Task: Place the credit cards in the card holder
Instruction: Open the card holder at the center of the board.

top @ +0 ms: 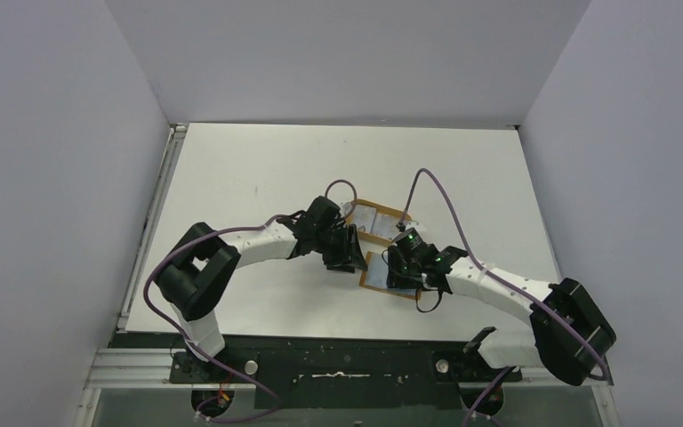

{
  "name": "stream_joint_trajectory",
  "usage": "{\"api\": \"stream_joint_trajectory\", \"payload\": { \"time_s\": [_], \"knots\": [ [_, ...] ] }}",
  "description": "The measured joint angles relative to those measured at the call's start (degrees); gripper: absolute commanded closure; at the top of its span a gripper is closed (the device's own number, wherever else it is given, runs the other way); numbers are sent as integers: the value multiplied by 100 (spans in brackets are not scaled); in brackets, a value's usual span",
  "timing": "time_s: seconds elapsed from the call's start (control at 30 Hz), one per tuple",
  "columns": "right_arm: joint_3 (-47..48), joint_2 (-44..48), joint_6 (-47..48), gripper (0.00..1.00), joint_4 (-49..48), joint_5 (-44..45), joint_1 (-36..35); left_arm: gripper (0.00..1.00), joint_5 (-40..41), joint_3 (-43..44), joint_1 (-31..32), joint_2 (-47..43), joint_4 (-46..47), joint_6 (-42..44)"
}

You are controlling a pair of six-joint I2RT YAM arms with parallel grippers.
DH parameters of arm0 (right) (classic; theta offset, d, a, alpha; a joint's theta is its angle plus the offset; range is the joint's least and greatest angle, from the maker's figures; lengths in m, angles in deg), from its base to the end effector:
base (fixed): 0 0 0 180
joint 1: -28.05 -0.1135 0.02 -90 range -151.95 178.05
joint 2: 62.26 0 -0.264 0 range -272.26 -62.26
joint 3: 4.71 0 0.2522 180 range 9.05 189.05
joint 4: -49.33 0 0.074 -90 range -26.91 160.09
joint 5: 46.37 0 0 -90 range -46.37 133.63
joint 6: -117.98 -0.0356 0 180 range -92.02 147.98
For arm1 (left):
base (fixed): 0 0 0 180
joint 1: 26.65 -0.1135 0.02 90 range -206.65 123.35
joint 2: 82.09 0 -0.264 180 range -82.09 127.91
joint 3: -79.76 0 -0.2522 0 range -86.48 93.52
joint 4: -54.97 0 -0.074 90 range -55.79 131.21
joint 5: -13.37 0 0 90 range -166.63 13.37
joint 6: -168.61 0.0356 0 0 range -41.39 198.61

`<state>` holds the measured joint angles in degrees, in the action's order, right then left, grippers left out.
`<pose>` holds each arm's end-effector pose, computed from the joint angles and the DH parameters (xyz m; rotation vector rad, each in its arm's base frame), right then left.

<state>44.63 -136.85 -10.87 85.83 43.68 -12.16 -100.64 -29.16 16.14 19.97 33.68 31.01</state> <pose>0.1755 0.1484 0.1639 -0.0321 2.7275 0.4360 0.2518 -0.2529 0.1576 0.0846 2.7692 -1.0840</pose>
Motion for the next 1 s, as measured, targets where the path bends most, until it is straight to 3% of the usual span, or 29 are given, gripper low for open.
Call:
{"api": "stream_joint_trajectory", "payload": {
  "time_s": [0.17,0.47,0.73,1.0],
  "knots": [
    [118,573,70,58,452,61,162,57,26,-216,-136,-269,4,2],
    [529,844,72,72,428,37,428,60,103,-212,-212,-472,44,-22],
    [155,584,-31,67,348,15,472,62,-131,861,157,101,291,-42],
    [-144,525,-72,62,431,190,695,64,-221,968,201,662,433,-175]
  ]
}}
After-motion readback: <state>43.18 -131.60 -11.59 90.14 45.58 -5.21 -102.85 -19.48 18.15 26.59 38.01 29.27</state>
